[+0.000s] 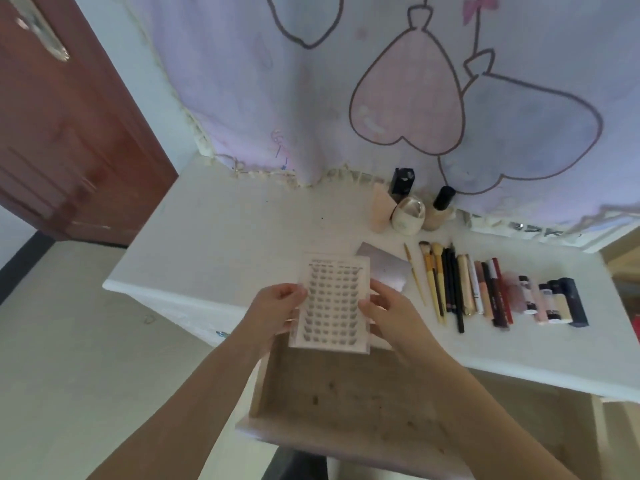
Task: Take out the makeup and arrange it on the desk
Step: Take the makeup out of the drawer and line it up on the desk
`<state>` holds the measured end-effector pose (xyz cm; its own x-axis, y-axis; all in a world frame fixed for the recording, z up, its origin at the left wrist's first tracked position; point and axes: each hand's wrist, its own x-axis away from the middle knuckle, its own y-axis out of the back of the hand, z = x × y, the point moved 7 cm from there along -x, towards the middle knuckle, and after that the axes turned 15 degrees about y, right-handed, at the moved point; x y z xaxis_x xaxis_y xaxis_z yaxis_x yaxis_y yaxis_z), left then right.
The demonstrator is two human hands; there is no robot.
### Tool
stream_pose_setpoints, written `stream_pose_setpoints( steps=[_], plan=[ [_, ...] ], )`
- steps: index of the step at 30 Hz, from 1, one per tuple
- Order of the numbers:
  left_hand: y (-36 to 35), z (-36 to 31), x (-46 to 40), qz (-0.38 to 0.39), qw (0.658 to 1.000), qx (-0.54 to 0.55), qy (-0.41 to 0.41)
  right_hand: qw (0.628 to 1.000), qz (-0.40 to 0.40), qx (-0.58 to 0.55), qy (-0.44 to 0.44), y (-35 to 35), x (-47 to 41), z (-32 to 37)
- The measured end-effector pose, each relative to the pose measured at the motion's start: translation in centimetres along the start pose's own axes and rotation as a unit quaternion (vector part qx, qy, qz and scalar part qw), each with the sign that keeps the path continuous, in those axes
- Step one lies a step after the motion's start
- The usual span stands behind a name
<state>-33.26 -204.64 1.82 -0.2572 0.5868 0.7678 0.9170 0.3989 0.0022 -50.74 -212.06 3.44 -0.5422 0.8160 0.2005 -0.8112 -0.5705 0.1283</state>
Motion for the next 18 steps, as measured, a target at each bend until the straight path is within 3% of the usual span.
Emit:
stream_pose_setpoints(
  steps=[5,8,15,18],
  plan=[
    [0.3,-10.0,-7.2,-0.07,0.995,0.011,-0.07,0.988,-0.057,0.141,0.015,-0.1,-8.7,2.1],
    [-0.1,-13.9,-12.1,-0.103,0.991,-0.046,-0.072,0.986,-0.075,0.149,-0.009,-0.5,-13.5,1.3],
    [-3.1,-15.8,-16.3,-0.076,0.99,-0.098,-0.061,0.971,-0.142,0.189,-0.008,0.1,-18.0,-0.5],
    [-3.4,-14.7,-17.7,-0.055,0.986,-0.14,-0.069,0.967,-0.128,0.222,0.004,0.0,-17.9,-1.2]
  ],
)
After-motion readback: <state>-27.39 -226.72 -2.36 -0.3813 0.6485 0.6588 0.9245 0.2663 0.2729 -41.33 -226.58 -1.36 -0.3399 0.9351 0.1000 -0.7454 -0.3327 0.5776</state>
